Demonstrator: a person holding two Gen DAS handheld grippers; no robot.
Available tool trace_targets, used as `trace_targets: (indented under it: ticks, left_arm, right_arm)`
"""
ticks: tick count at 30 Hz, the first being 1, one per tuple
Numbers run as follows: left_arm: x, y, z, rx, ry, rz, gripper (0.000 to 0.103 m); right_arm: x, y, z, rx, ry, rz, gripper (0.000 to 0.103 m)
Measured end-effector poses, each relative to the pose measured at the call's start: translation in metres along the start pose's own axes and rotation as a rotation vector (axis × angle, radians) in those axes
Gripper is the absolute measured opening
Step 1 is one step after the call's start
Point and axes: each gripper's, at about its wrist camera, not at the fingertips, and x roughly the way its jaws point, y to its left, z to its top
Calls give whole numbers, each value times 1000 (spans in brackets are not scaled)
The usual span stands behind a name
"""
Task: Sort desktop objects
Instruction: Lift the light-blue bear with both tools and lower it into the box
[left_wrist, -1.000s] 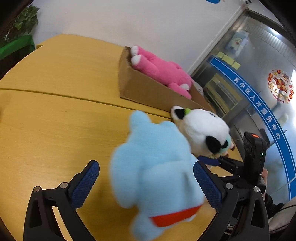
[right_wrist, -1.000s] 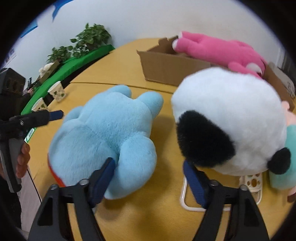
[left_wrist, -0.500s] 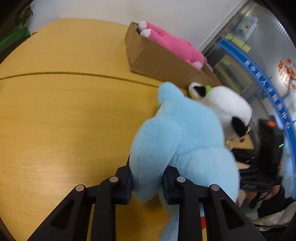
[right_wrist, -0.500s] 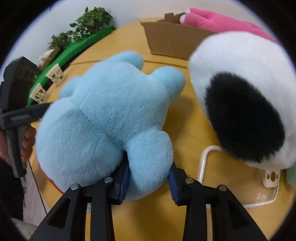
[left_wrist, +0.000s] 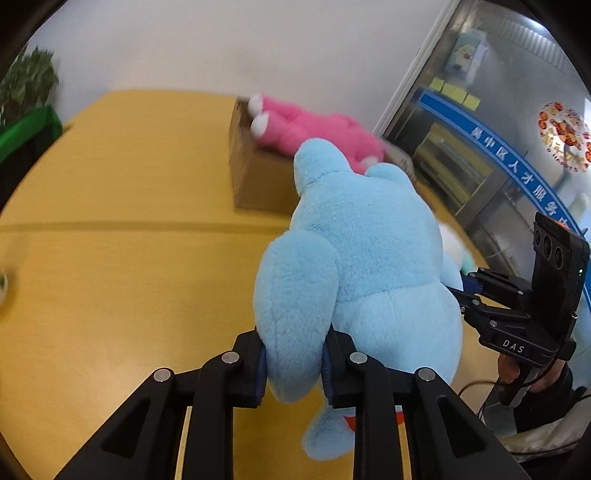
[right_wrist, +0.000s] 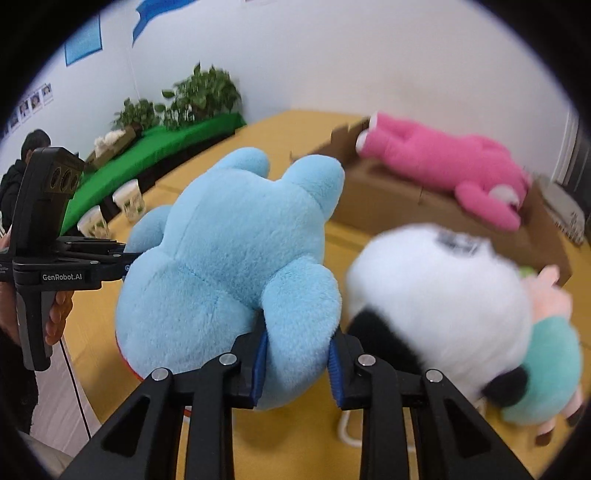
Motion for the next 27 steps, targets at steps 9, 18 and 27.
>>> trace_targets:
  ticks: [9, 18, 27]
  left_arm:
    - [-24, -48, 150, 191, -215, -23, 24]
    - [-12, -78, 250, 266, -286, -40, 24]
    - [20, -63, 305, 237, -254, 21, 24]
  right_arm:
    - [-62, -51, 99, -66, -243, -96, 26]
    - [-106, -106, 192, -100, -432, -186, 26]
    - [-72, -139, 241, -98, -445, -191, 26]
